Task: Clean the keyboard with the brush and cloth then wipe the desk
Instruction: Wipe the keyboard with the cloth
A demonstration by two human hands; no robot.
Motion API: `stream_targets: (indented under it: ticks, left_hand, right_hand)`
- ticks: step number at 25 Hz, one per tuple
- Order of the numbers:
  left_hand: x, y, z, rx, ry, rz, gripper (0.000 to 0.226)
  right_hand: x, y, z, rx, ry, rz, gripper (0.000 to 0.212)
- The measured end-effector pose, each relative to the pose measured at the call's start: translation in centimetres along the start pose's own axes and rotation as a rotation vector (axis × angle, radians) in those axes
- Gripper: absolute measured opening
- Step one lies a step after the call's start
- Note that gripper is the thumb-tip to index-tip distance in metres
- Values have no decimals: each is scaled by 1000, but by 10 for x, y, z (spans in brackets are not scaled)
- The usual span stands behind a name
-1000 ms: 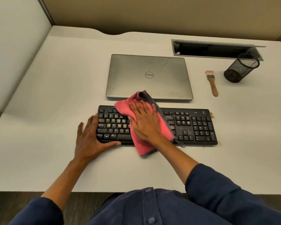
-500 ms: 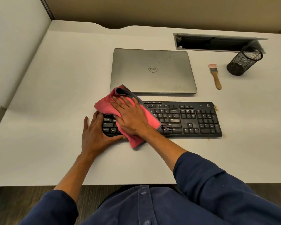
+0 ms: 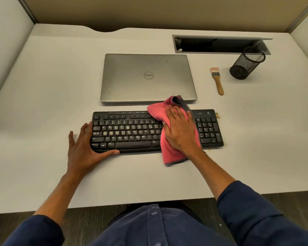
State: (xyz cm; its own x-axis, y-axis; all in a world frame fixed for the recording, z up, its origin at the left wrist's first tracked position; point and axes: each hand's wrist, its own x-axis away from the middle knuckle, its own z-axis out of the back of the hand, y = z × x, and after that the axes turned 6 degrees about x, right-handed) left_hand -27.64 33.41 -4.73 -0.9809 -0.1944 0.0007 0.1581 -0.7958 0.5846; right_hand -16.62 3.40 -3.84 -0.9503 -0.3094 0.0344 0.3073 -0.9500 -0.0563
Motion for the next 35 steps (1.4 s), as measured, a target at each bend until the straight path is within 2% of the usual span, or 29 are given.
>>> stream_targets:
  ticks: [6, 10, 12, 15, 19, 23, 28, 35]
  left_hand:
    - [-1, 1, -1, -21, -10, 1, 127]
    - [-1, 3, -1, -2, -6, 4, 128]
    - [0, 4, -2, 2, -2, 0, 127]
    - [-1, 3, -1, 8, -6, -2, 126]
    - [0, 4, -1, 8, -3, 0, 126]
    - [0, 6, -1, 17, 5, 10, 125]
    - [1, 7, 0, 10, 9, 6, 124]
    - [1, 5, -1, 2, -1, 18, 125]
  right_hand:
    - [18, 88, 6, 51, 79, -227, 62]
    - [19, 95, 6, 20, 79, -434, 56]
    - [12, 75, 6, 34, 75, -362, 58]
    - [-2, 29, 6, 5, 62, -156, 54]
    - [-13, -40, 0, -140, -61, 45, 59]
    - [-13, -43, 1, -107, -72, 133, 59]
    - [4, 24, 0, 49, 0, -19, 58]
    - [27, 115, 1, 3, 67, -291, 62]
